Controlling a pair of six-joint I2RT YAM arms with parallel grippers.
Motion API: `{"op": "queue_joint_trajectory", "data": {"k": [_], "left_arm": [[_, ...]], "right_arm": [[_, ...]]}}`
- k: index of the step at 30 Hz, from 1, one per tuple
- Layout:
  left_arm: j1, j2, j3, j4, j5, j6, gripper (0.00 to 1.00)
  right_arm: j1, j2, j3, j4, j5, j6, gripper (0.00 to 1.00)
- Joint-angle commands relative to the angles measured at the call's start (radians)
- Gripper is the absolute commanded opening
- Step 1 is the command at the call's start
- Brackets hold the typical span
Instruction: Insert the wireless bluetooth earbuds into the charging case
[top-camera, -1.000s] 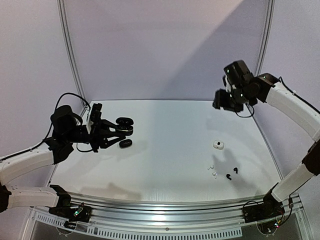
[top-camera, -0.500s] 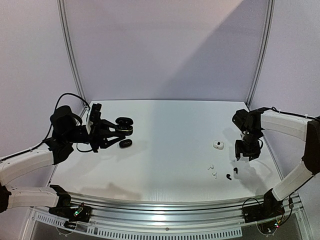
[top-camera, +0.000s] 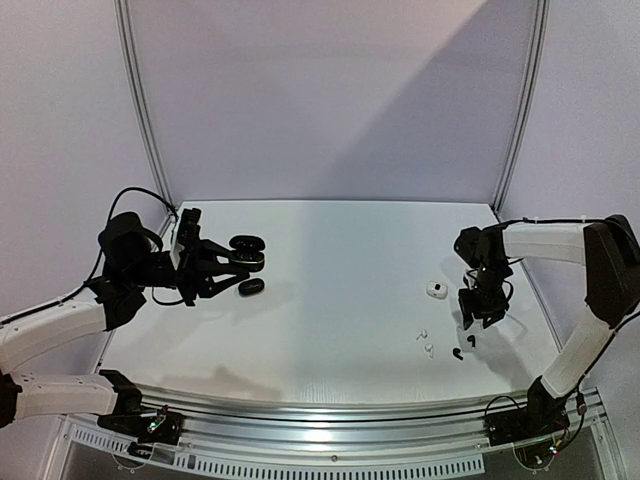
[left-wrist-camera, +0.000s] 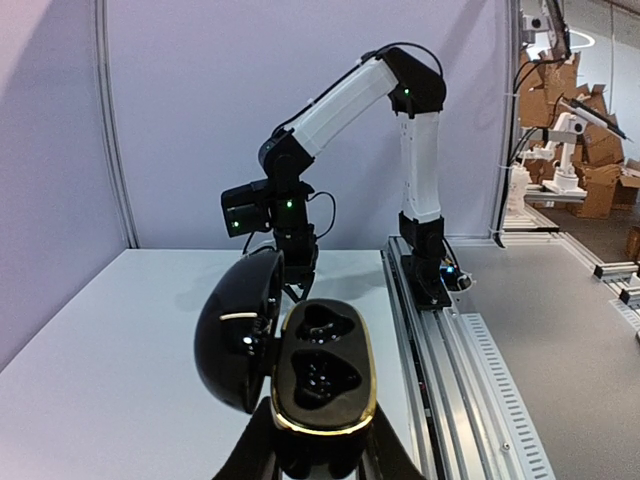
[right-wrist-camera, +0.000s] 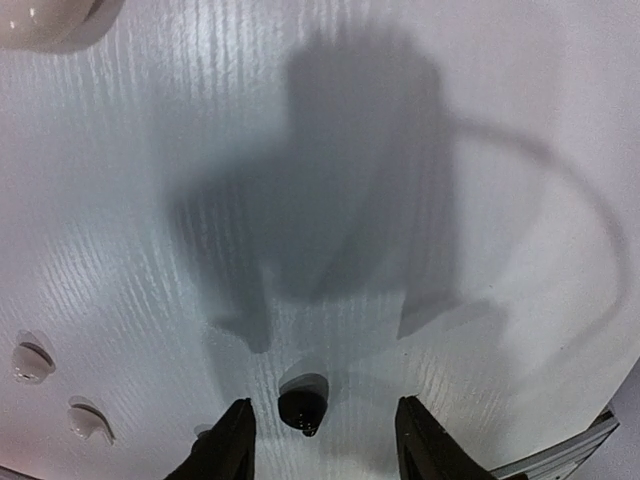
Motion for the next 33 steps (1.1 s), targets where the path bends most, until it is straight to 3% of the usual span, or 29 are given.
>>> {"op": "queue_joint_trajectory", "data": {"k": [1, 19, 25, 33], "left_arm": [[-0.010, -0.007, -0.010, 0.002, -0.004, 0.016, 0.00], [-0.010, -0.004, -0.012, -0.002, -0.012, 0.027, 0.00], [-0.010, -0.001, -0.009, 0.000, -0.012, 0.030, 0.00], [-0.010, 0.002, -0.005, -0.002, -0.012, 0.031, 0.00]], "right_arm": [[-0.003, 0.056, 0.020, -0.006, -0.018, -0.018, 0.42], [-0.003, 0.132, -0.004, -0.021, -0.055, -0.028, 0.31], [-0.003, 0.126, -0.021, -0.028, -0.075, -0.028, 0.31], [-0.003, 0.114, -0.044, 0.011, -0.165, -0.026, 0.28]]}}
